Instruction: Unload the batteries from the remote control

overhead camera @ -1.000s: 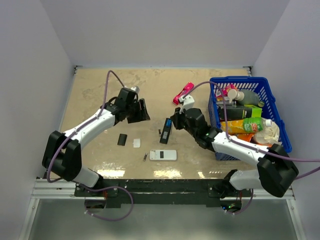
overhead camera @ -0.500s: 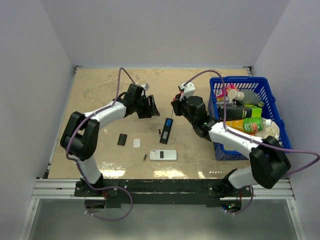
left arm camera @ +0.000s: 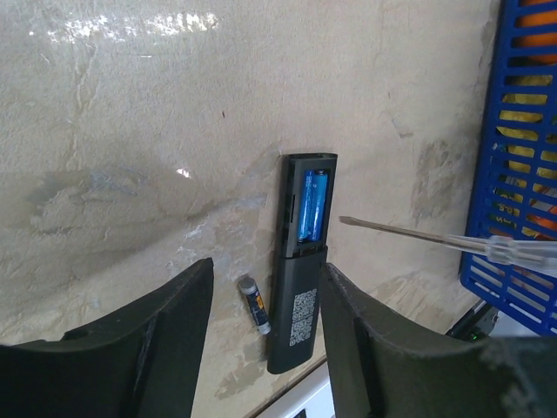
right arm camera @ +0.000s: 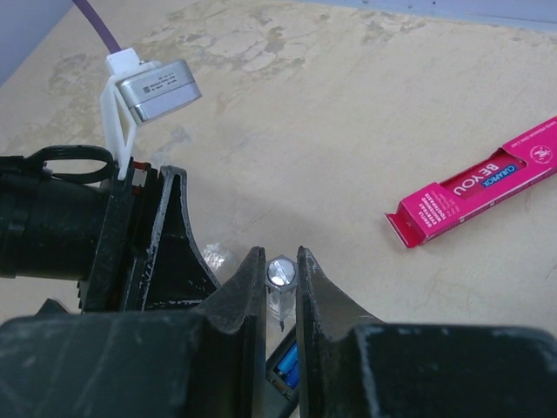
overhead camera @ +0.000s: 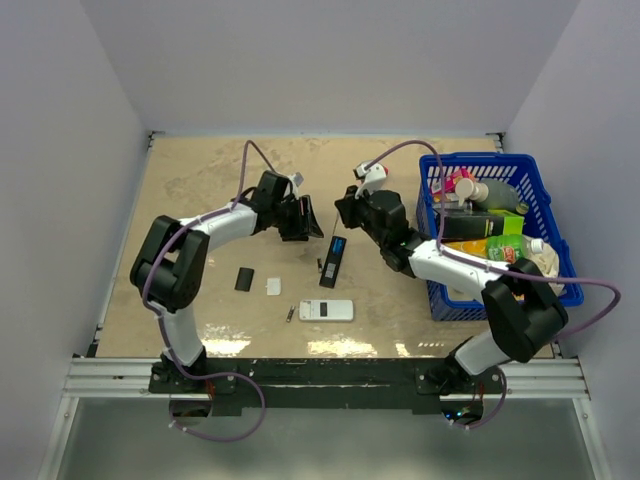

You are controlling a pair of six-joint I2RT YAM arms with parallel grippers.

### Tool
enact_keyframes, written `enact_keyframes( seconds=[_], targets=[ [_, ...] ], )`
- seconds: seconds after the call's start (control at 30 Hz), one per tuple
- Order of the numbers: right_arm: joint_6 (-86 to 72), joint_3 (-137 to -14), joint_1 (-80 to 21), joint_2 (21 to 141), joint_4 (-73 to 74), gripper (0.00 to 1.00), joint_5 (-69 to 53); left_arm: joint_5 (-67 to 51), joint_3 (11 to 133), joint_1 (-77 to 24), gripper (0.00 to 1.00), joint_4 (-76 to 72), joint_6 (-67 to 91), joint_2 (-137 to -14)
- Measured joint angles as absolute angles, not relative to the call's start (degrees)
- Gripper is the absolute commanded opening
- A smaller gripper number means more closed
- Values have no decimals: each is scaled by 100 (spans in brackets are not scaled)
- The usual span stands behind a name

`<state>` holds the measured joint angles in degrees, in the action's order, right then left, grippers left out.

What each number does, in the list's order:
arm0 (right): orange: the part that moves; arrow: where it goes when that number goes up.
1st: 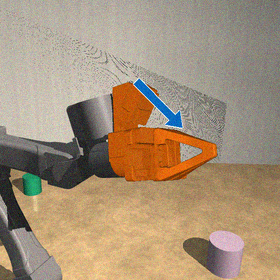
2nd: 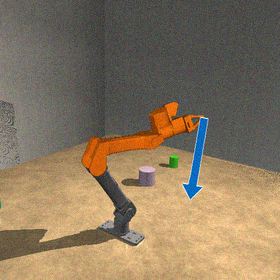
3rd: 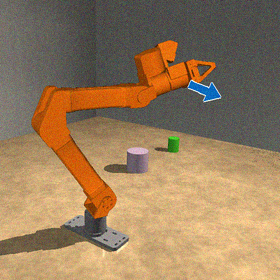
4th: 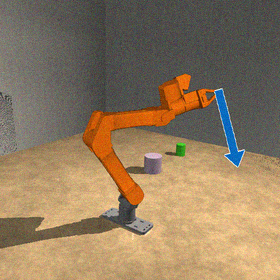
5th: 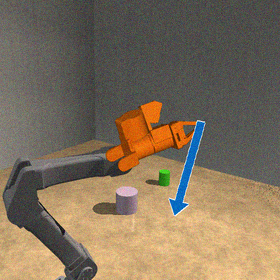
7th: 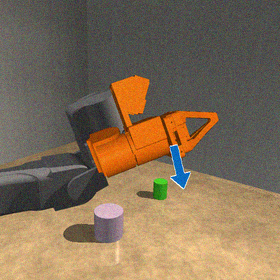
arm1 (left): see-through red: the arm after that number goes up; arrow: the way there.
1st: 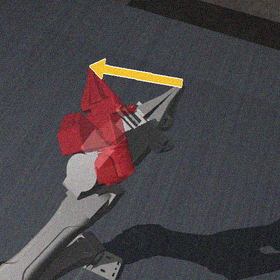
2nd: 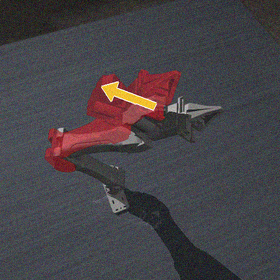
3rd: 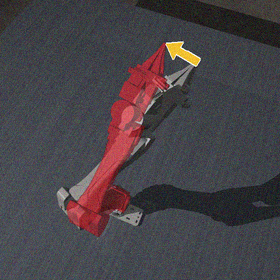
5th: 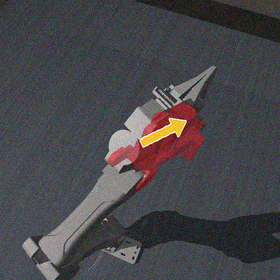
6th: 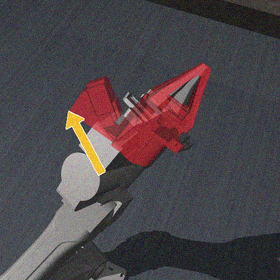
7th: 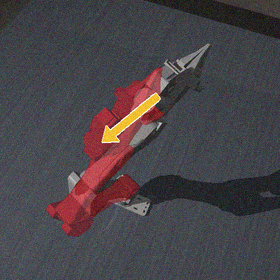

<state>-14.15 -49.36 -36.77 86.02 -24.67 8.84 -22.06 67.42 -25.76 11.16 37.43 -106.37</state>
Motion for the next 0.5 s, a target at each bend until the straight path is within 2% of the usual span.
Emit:
enact_keyframes(
  seconds=[0.5],
  targets=[
    [-1243,-4919,-3669,8873,-2593,0,843,-2390,6740,-2576,55,976,3747,-10879]
  ],
)
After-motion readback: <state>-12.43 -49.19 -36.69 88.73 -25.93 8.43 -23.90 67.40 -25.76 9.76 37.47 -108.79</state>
